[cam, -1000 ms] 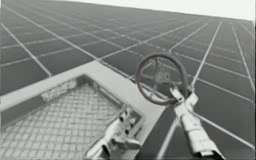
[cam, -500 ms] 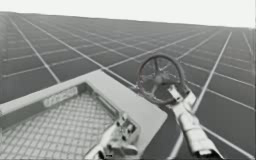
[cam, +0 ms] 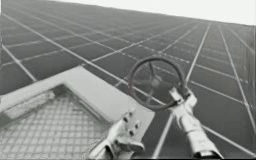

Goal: Pick up and drop off the object

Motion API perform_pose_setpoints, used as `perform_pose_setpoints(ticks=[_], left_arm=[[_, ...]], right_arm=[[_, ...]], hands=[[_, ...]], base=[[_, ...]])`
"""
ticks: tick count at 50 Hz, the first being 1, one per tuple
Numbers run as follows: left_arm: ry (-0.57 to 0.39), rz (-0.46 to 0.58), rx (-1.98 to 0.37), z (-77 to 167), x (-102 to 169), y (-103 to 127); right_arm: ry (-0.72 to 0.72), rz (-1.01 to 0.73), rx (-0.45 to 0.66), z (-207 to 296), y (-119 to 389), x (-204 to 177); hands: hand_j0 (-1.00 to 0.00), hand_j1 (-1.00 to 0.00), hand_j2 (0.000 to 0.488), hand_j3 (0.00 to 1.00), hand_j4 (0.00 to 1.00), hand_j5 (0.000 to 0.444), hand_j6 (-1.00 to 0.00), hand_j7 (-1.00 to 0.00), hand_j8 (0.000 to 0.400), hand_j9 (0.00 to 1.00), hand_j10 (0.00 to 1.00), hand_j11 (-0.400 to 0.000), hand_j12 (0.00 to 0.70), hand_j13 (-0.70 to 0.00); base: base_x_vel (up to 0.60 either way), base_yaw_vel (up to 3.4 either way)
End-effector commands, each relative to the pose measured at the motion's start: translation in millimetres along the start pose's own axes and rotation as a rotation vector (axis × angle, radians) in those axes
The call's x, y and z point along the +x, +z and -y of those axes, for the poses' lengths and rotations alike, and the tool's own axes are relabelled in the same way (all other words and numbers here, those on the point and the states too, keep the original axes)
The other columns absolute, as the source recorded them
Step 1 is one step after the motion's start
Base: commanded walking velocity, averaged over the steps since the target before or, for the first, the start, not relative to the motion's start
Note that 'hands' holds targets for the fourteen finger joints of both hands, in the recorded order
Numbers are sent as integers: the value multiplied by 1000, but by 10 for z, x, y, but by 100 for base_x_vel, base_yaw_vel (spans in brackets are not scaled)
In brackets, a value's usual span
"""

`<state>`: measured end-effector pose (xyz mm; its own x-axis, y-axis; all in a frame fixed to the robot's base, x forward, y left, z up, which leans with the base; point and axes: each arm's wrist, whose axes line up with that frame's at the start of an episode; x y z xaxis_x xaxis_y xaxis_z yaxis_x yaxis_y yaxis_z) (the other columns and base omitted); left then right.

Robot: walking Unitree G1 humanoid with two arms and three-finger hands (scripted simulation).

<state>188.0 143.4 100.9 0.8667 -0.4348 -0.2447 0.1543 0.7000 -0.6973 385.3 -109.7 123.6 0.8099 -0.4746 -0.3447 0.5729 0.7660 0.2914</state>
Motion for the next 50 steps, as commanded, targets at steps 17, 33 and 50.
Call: perform_pose_setpoints(ticks=[17, 33, 50], left_arm=[[25, -43, -20, -57, 1, -74], [25, -43, -20, -57, 1, -74], [25, -43, -20, -57, 1, -74]], right_arm=[[15, 46, 17, -53, 124, -20], [15, 46, 17, -53, 124, -20], [15, 46, 17, -53, 124, -20]], hands=[[0, 0, 0, 1000, 1000, 0, 0, 0, 0, 1000, 1000, -400, 0, -700], [0, 0, 0, 1000, 1000, 0, 0, 0, 0, 1000, 1000, -400, 0, -700], [0, 0, 0, 1000, 1000, 0, 0, 0, 0, 1000, 1000, -400, 0, -700]], base=[[26, -115], [34, -66], [40, -38]])
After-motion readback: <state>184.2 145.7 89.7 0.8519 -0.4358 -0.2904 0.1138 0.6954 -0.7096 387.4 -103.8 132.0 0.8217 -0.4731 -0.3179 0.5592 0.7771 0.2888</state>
